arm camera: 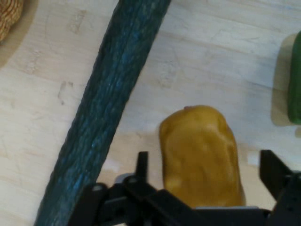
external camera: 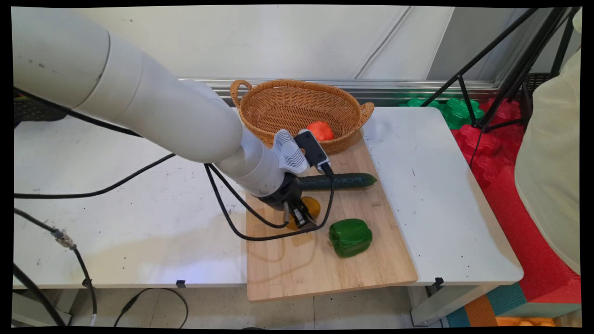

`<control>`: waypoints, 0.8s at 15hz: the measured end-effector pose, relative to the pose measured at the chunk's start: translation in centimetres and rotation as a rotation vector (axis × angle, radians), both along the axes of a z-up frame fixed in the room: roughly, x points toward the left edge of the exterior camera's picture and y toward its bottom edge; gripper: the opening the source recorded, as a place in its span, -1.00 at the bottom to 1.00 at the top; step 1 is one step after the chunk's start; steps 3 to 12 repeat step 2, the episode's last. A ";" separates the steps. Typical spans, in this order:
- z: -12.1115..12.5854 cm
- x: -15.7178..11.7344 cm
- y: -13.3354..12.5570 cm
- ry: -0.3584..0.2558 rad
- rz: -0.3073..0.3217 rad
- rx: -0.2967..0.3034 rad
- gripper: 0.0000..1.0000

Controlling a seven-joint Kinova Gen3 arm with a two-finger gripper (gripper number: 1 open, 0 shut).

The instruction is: Place the picked object on the cutting board

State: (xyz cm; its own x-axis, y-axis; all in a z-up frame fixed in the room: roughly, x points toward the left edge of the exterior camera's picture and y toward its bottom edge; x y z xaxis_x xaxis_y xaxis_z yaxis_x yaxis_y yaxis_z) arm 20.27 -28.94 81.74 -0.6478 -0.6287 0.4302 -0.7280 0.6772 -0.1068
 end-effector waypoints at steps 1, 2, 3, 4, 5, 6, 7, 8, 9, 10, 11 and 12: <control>0.1 0.1 0.0 0.000 -0.006 -0.001 1.00; 0.3 0.2 0.1 -0.001 -0.012 -0.003 1.00; 0.3 0.2 0.1 -0.001 -0.012 -0.003 1.00; 0.3 0.2 0.1 -0.001 -0.012 -0.003 1.00; 0.3 0.2 0.1 -0.001 -0.012 -0.003 1.00; 0.3 0.2 0.1 -0.001 -0.012 -0.003 1.00; 0.3 0.2 0.1 -0.001 -0.012 -0.003 1.00; 0.3 0.2 0.1 -0.001 -0.012 -0.003 1.00; 0.3 0.2 0.1 -0.001 -0.012 -0.003 1.00; 0.3 0.2 0.1 -0.001 -0.012 -0.003 1.00; 0.3 0.2 0.1 -0.001 -0.012 -0.003 1.00; 0.3 0.2 0.1 -0.001 -0.012 -0.003 1.00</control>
